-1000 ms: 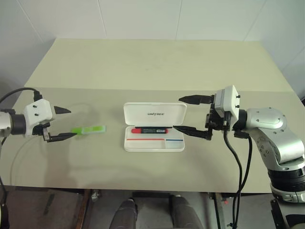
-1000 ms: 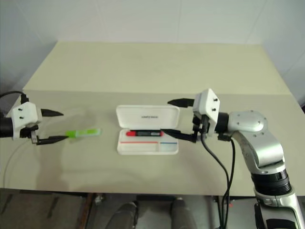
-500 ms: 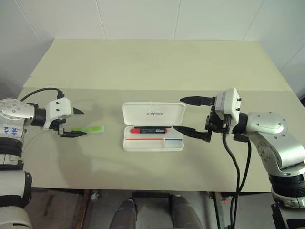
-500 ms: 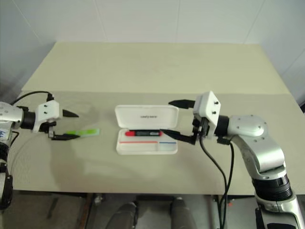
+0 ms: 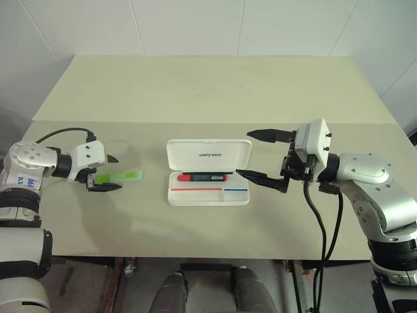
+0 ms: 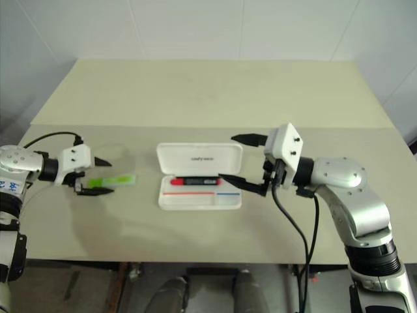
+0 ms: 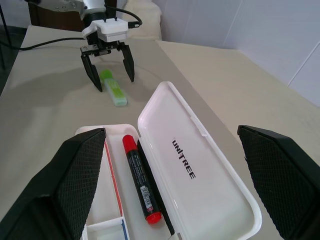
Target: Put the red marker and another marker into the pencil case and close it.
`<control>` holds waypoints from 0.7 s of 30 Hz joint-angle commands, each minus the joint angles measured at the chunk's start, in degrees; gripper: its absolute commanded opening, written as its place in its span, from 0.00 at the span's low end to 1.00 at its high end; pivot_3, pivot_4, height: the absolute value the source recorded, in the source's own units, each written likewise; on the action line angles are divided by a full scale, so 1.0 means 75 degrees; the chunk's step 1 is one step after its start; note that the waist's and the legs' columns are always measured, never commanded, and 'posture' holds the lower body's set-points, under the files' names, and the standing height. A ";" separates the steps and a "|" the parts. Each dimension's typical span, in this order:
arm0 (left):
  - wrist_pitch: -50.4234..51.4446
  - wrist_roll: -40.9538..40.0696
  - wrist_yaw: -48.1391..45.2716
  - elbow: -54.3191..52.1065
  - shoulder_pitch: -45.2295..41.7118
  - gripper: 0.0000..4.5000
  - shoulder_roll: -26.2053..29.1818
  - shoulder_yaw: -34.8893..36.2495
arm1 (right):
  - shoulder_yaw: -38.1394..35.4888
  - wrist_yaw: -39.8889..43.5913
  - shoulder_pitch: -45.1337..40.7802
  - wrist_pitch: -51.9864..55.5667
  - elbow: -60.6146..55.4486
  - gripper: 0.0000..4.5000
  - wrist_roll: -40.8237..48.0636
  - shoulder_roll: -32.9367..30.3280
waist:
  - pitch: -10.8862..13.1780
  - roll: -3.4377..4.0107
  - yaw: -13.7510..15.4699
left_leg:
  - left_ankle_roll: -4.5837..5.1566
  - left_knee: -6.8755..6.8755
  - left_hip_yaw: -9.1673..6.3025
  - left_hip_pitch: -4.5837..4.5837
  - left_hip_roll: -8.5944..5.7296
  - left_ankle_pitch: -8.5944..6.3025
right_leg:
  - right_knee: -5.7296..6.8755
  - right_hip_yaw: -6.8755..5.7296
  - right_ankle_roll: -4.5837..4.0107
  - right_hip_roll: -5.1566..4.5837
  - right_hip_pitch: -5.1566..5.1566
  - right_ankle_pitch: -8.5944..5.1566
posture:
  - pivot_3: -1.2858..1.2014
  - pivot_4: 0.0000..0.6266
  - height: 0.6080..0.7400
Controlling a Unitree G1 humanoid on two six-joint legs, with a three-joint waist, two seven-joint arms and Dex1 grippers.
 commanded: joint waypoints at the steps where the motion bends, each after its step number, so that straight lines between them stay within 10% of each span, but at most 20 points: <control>1: -0.0051 0.0184 0.0140 0.0087 0.0100 0.73 0.0032 -0.0049 | -0.0256 -0.0067 -0.0104 -0.0063 -0.0293 1.00 0.0173 -0.0020 | 0.0000 0.0000 0.0009 | 0.0001 0.0000 0.0000 0.0001 0.0000 0.0003 | 0.0008 0.0000 0.0000 0.0000 0.0000 0.0000 | 0.52 0.24 1.00; 8: -0.0138 0.0098 0.0264 -0.0106 0.0192 0.25 0.0032 0.0038 | -0.0243 -0.0094 -0.0067 -0.0059 -0.0336 1.00 0.0178 -0.0031 | 0.0000 0.0000 0.0007 | -0.0001 0.0001 0.0000 0.0007 0.0001 0.0037 | 0.0029 -0.0003 -0.0007 0.0000 0.0001 0.0011 | 0.52 0.24 1.00; 21: 0.0405 -0.1694 0.0805 -0.1947 0.0892 0.24 -0.0266 0.1662 | -0.0202 -0.0253 0.0084 -0.0042 -0.0465 1.00 0.0166 -0.0009 | 0.0003 -0.0006 0.0036 | -0.0006 -0.0004 -0.0010 -0.0010 0.0001 0.0041 | 0.0014 -0.0009 -0.0006 -0.0004 -0.0003 0.0013 | 0.52 0.24 1.00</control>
